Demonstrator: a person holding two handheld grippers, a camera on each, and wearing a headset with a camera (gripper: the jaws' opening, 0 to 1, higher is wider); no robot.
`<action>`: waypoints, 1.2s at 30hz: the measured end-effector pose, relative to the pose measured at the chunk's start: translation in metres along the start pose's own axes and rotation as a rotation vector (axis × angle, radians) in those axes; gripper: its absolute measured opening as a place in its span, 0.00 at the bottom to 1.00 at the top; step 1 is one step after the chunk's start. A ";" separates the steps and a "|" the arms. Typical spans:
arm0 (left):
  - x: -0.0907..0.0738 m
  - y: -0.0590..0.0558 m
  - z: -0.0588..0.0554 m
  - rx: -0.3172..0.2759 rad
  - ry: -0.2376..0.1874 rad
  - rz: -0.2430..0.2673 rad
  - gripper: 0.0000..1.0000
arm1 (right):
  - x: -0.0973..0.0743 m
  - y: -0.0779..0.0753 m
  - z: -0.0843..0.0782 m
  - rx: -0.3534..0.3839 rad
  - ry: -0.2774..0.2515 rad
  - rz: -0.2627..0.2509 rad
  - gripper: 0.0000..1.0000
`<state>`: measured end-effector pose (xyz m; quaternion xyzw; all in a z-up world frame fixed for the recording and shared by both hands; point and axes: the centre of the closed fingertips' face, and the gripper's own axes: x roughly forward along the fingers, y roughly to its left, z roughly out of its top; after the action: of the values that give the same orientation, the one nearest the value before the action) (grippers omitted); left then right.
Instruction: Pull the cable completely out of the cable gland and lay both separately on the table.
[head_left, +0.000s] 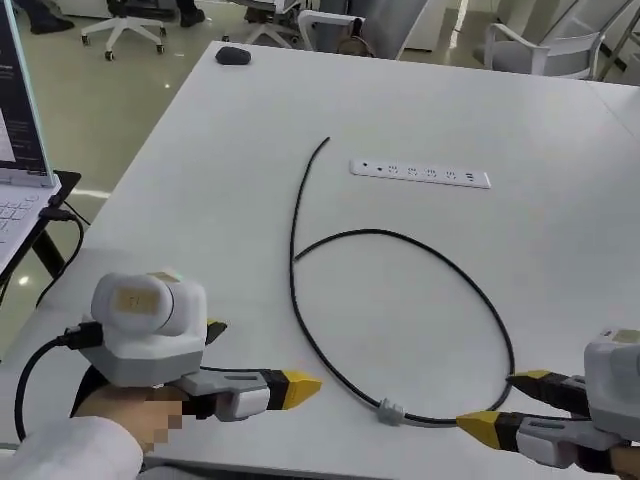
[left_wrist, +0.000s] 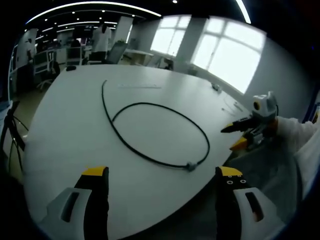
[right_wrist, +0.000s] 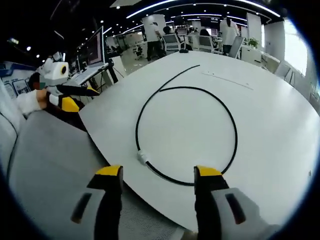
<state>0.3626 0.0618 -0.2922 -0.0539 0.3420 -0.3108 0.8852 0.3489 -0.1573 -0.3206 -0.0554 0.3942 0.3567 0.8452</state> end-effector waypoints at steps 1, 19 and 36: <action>0.000 0.000 0.000 0.000 0.001 -0.002 0.88 | 0.005 0.005 0.002 -0.008 0.004 0.019 0.59; -0.002 -0.002 0.001 0.006 -0.026 -0.011 0.84 | 0.060 0.036 -0.016 -0.203 0.126 0.092 0.41; -0.002 -0.010 0.007 0.037 -0.044 -0.034 0.82 | 0.089 0.035 -0.029 -0.363 0.167 0.116 0.31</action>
<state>0.3604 0.0540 -0.2826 -0.0502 0.3155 -0.3308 0.8880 0.3467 -0.0928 -0.3969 -0.2133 0.3947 0.4643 0.7637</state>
